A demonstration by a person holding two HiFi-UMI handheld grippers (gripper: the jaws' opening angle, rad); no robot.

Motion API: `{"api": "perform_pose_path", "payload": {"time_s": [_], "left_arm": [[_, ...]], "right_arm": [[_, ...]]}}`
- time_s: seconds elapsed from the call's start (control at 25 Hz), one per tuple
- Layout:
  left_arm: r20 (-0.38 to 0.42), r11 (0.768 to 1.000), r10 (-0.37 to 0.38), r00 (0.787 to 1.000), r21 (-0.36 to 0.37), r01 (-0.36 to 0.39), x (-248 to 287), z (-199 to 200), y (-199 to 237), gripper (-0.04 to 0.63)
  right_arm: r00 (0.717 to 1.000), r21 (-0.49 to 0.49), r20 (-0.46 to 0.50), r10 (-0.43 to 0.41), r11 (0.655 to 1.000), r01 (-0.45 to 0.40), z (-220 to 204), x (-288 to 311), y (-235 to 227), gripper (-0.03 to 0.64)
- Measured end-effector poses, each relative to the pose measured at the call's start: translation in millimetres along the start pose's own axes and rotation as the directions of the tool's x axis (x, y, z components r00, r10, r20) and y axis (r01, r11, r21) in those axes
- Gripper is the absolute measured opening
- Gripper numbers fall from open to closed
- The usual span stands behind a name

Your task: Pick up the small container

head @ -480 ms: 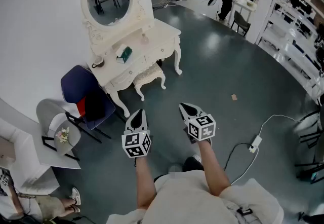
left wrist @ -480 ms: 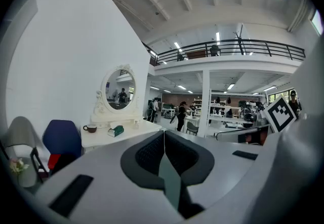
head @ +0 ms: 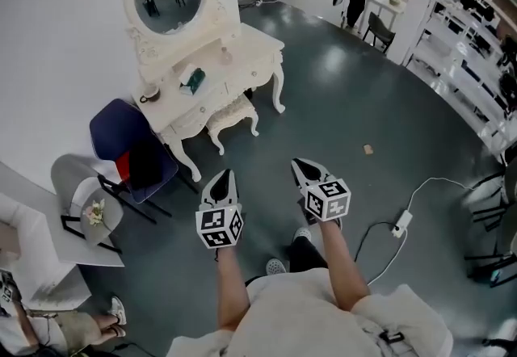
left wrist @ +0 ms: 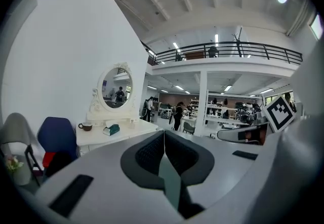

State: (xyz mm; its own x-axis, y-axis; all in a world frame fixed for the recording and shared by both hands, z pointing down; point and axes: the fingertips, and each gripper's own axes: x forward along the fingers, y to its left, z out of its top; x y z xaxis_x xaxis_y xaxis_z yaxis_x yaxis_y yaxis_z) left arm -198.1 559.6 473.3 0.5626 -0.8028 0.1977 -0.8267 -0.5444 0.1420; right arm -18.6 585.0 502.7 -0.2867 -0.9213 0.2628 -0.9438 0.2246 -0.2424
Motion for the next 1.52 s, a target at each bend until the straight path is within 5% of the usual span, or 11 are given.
{"api": "perform_pose_path", "payload": {"time_s": [0.48,0.96,1.08,1.52], "left_arm": [[-0.008,0.998,0.070,0.998,0.003,-0.070,27.7,3.8,45.3,0.029],[-0.035,0.995,0.096,0.995,0.019,-0.096,134.1,33.8,90.4,0.032],[-0.033,0.996,0.089,0.995,0.023,-0.088,165.2,45.7,93.2,0.150],[0.004,1.000,0.016,1.000,0.010,-0.016,282.6,83.6,98.0,0.173]], "right_arm": [[0.999,0.004,-0.009,0.035,0.999,-0.035,6.2,53.2,-15.8,0.015],[0.997,0.013,-0.013,0.072,0.997,-0.071,48.0,155.6,-61.9,0.015],[0.997,0.020,-0.012,0.070,0.997,-0.070,62.3,176.5,-81.8,0.015],[0.997,0.081,0.010,0.082,0.993,-0.082,103.4,264.9,-167.0,0.015]]}}
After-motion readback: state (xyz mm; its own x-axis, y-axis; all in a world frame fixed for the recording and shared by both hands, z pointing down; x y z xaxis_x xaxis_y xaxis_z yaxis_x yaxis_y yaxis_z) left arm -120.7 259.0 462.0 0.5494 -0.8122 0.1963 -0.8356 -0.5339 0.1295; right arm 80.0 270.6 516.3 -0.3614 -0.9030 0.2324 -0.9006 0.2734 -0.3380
